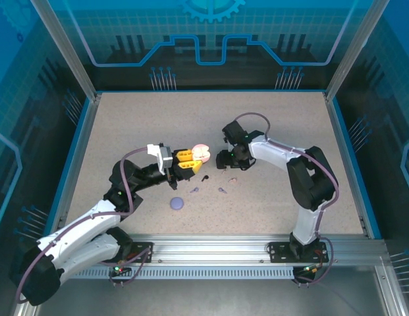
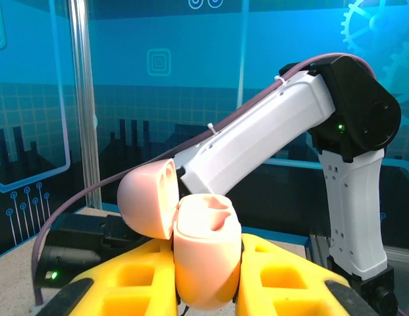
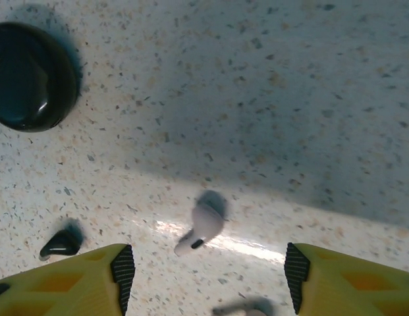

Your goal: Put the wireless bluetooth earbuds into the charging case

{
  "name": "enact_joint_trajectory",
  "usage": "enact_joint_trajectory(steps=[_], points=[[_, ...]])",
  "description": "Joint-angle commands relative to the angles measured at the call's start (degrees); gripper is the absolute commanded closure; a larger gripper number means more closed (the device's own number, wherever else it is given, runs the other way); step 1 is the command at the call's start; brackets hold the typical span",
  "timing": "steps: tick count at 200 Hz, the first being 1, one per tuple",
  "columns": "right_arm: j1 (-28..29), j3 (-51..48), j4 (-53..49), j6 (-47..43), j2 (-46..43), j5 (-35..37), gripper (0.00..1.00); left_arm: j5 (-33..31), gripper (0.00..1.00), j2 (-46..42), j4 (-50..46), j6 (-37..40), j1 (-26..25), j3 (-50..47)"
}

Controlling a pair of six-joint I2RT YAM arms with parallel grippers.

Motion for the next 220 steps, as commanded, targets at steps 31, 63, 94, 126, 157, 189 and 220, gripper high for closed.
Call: enact_joint_trajectory(steps=[31, 63, 94, 126, 157, 189, 220], points=[[2.7, 5.1, -5.9, 0.1, 5.1, 4.8, 0.37, -1.0, 0.98, -1.2, -0.1, 1.1, -0.4, -0.3], [3.6, 6.4, -7.7, -0.8, 6.9, 6.6, 0.37, -1.1, 0.98, -1.5, -0.5, 1.2, -0.4, -0.3], [4.3, 6.9, -8.8, -1.5, 8.2, 7.3, 0.39, -1.2, 0.98, -1.6, -0.9, 1.1, -0.5, -0.3], [4.5, 7.1, -9.8, -2.0, 8.6, 8.3, 0.41, -1.3, 0.98, -1.9, -1.1, 1.1, -0.5, -0.3], [4.6, 6.6, -10.2, -2.2, 8.2, 8.4, 0.45, -1.4, 0.98, -1.8, -1.4, 1.1, -0.4, -0.2], [4.7, 5.8, -10.1, -2.4, 7.2, 8.5, 0.47, -1.7, 0.98, -1.9, -1.8, 1.1, -0.4, -0.3], [4.7, 5.4, -10.1, -2.6, 6.7, 8.3, 0.48, -1.9, 0.98, -1.7, -1.8, 1.2, -0.5, -0.3]])
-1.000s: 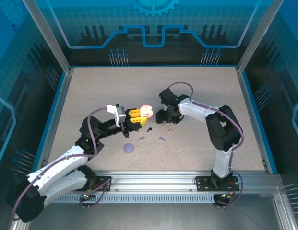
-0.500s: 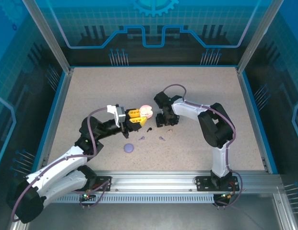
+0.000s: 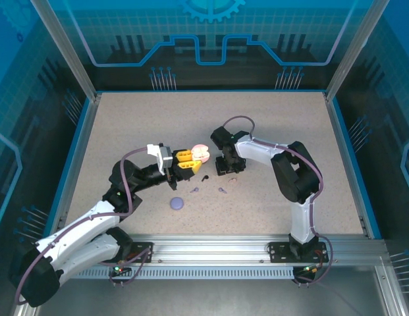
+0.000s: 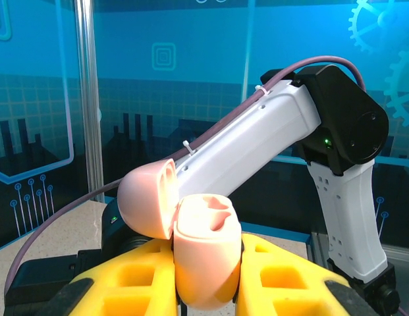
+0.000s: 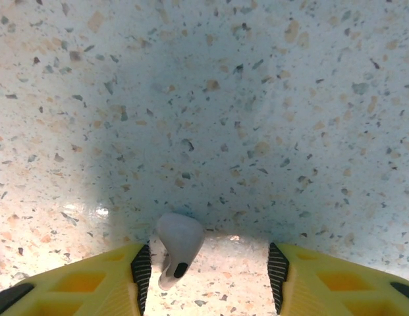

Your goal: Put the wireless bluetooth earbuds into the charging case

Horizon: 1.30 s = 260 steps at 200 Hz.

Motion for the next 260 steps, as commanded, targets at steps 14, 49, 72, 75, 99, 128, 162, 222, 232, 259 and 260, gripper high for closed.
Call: enact_joint_trajectory(steps=[14, 49, 72, 75, 99, 128, 162, 222, 232, 259, 260], points=[[0.9, -0.5, -1.8, -0.8, -0.9, 0.2, 0.49, -1.1, 0.98, -0.9, 0.1, 1.2, -0.4, -0.3], [0.9, 0.1, -3.0, -1.2, -0.9, 0.7, 0.53, -1.2, 0.98, -0.9, 0.0, 1.1, -0.4, -0.3], [0.9, 0.2, -3.7, -1.6, -1.2, 1.3, 0.54, -1.2, 0.98, -1.1, 0.0, 1.1, -0.5, -0.3], [0.9, 0.2, -3.7, -1.6, -1.3, 1.2, 0.54, -1.2, 0.98, -1.1, -0.1, 1.1, -0.5, -0.2], [0.9, 0.5, -3.7, -1.8, -1.8, 0.6, 0.54, -1.2, 0.98, -1.1, 0.0, 1.1, -0.4, -0.3], [0.8, 0.4, -2.1, -1.9, -3.5, -1.7, 0.53, -1.3, 0.98, -1.4, -0.3, 1.1, -0.5, -0.3], [0.2, 2.8, -2.9, -1.6, -1.5, -2.3, 0.54, -1.2, 0.98, -1.7, -0.4, 1.2, -0.4, -0.4], [-0.5, 5.8, -3.1, -0.8, 2.3, -2.4, 0.56, -1.4, 0.98, -2.4, -0.9, 1.2, -0.5, -0.5], [-0.5, 6.0, -3.1, -0.7, 2.7, -2.4, 0.56, -1.4, 0.98, -2.4, -1.0, 1.3, -0.5, -0.5], [-0.6, 6.4, -3.6, -0.7, 3.6, -2.2, 0.59, -1.4, 0.98, -2.5, -1.1, 1.2, -0.4, -0.5], [-0.5, 6.4, -3.6, -0.7, 3.6, -2.2, 0.59, -1.4, 0.98, -2.5, -1.1, 1.2, -0.4, -0.5]])
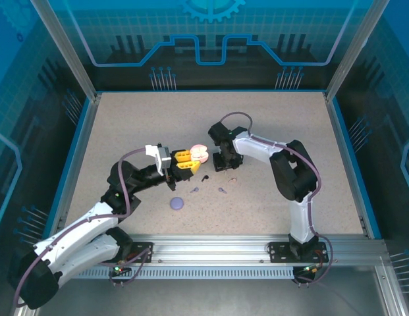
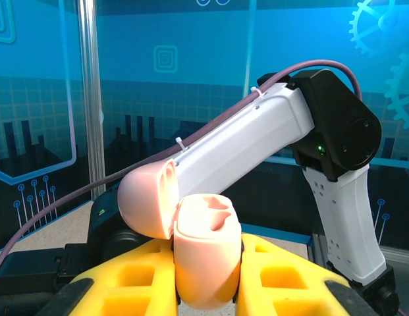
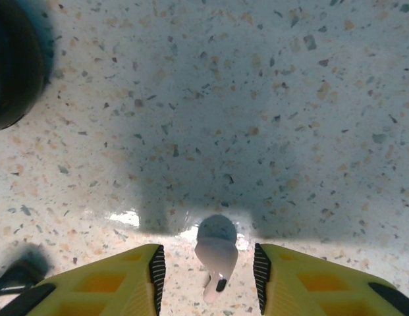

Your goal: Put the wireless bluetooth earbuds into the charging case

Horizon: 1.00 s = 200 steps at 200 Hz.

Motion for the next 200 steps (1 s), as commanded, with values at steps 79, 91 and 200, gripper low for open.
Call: enact_joint_trajectory(steps=[79, 91, 200], points=[[-0.3, 1.6, -2.1, 0.5, 3.4, -2.1, 0.68, -1.0, 0.98, -1.0, -0.1, 1.4, -0.4, -0.5], [-0.3, 1.7, -2.1, 0.4, 3.6, -2.1, 0.70, -0.9, 0.98, -1.0, -0.2, 1.4, -0.3, -0.5], [-0.1, 0.0, -1.0, -0.5, 0.3, -2.2, 0.78, -1.4, 0.98, -1.8, -1.3, 1.7, -0.3, -1.0]])
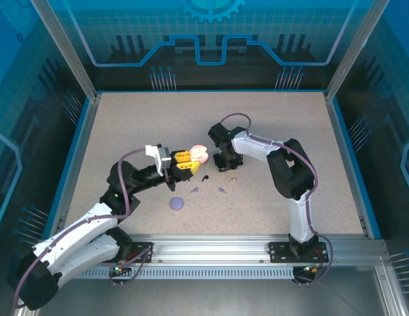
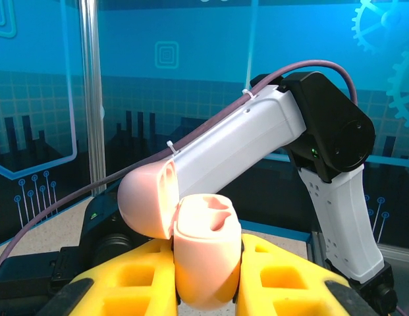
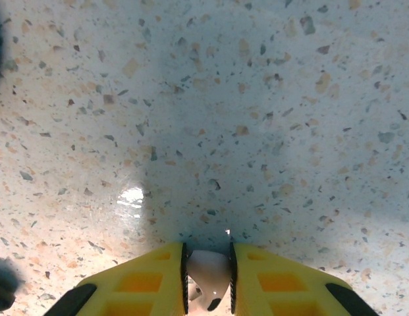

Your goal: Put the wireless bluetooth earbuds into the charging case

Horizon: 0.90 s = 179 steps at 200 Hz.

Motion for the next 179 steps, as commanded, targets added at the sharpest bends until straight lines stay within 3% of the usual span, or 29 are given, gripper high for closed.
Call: enact_joint_trajectory(steps=[1, 35, 83, 179], points=[[0.2, -0.9, 0.4, -0.5, -1.6, -2.1, 0.78, -1.1, 0.98, -1.1, 0.2, 1.6, -0.4, -1.1], [0.1, -4.7, 4.0, -2.5, -7.8, -0.5, 0.78, -2.0, 0.98, -1.1, 0.3, 0.7, -0.4, -2.1], [0.0, -14.0, 11.6, -7.4, -24.7, 1.8, 0.79, -3.1, 0.98, -0.2, 2.7, -1.3, -0.5, -4.2], [2.9, -21.9, 22.4, -18.4, -55.4, -7.0, 0.79, -2.3, 1.00, 8.1, 7.5, -3.3, -0.8, -3.5]])
